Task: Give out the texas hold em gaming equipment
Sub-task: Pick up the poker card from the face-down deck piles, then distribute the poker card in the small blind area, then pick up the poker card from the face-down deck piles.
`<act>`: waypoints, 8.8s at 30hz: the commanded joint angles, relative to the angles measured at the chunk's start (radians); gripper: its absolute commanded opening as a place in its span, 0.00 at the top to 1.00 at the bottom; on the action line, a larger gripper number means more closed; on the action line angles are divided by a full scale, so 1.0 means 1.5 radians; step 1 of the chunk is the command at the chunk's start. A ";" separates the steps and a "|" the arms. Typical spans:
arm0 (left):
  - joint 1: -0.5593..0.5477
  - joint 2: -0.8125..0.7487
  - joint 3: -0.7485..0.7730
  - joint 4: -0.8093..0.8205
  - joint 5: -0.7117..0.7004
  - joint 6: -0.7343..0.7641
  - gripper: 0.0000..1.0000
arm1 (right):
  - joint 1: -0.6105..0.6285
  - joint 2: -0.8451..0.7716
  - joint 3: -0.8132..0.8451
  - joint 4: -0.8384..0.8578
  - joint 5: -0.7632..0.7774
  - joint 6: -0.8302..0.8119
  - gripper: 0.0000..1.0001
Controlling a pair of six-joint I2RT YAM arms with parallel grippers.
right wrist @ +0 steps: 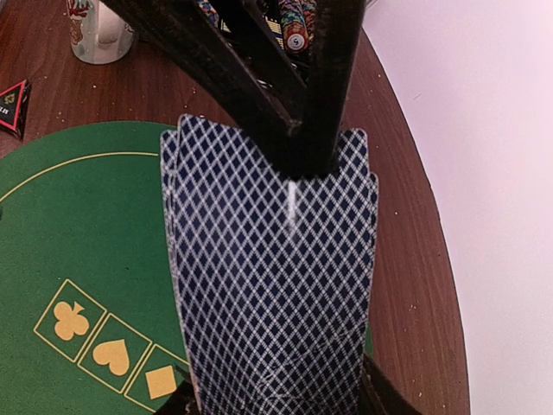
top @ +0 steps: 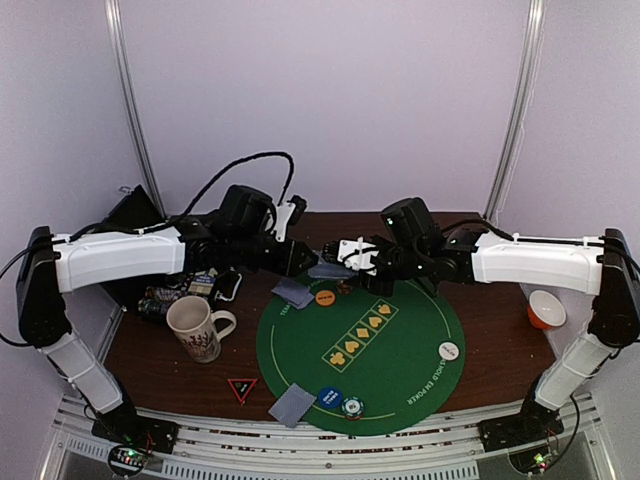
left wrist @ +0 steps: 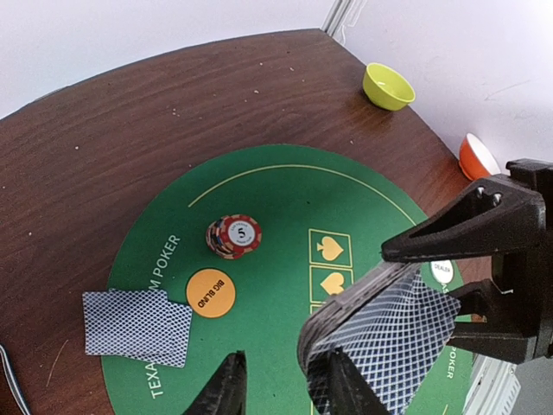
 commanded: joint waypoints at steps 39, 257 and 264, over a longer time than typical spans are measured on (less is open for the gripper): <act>0.003 -0.032 0.004 0.024 0.051 0.037 0.58 | 0.001 -0.006 0.005 0.005 0.008 -0.003 0.56; 0.149 -0.129 -0.083 0.126 0.309 -0.053 0.02 | 0.010 0.003 0.057 0.035 0.063 0.023 0.58; 0.147 -0.053 -0.081 0.202 0.377 -0.100 0.04 | 0.010 0.029 0.083 0.036 0.053 0.002 0.58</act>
